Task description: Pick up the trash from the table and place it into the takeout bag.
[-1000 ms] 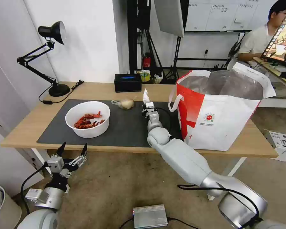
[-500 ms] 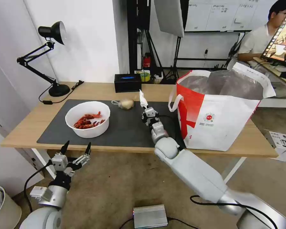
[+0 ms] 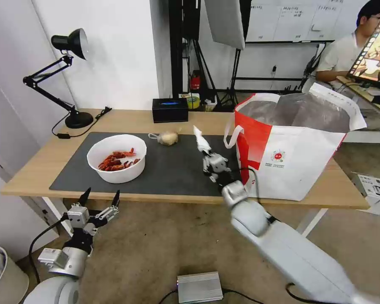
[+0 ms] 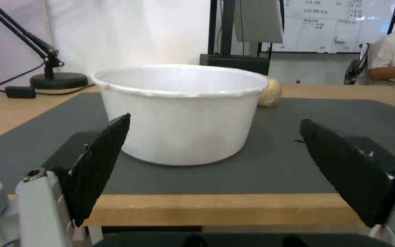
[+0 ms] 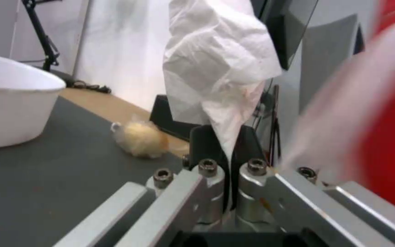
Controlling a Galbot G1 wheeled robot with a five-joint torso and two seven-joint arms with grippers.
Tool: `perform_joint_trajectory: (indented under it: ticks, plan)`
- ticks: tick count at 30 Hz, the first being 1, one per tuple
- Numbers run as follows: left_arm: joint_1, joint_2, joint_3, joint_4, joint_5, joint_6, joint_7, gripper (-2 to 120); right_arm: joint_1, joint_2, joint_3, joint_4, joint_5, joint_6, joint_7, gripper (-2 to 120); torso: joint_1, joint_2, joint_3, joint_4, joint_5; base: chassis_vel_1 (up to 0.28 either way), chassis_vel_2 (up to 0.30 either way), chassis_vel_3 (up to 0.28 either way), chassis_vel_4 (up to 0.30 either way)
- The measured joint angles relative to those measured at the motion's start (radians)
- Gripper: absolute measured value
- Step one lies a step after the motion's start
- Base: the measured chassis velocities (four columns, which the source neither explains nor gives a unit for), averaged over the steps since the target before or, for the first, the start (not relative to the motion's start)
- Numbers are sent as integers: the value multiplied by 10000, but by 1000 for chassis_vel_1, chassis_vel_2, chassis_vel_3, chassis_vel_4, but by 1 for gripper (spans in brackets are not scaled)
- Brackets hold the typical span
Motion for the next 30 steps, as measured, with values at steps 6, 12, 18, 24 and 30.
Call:
perform_joint_trajectory:
  ticks: [6, 12, 18, 24, 30]
  plan:
    - [-84, -50, 204, 238, 55, -61, -4, 100, -1864, -1046, 1918, 1311, -159, 539, -784, 0, 0, 0, 0, -1, -2, 0, 0, 0, 0]
    - [-109, -101, 393, 274, 172, -72, -2, 100, -2690, -1224, 3075, 2033, -133, 1048, -1313, 0, 0, 0, 0, 0, -2, 0, 0, 0, 0]
    - [-122, -110, 427, 232, 193, -57, -2, 100, -3079, -1378, 3911, 2698, 145, 1260, -1349, 0, 0, 0, 0, 0, -3, 0, 0, 0, 0]
    - [-156, -138, 591, 221, 291, -40, 1, 100, -2877, -1665, 4611, 3237, 890, 1255, -1052, 0, 0, -1, 1, 1, -4, 0, 0, 0, 0]
    - [-137, -160, 652, 128, 335, -18, 4, 100, -2318, -2074, 5097, 3304, 1861, 953, -781, 0, 1, -1, 2, 2, -2, 0, 0, 0, 0]
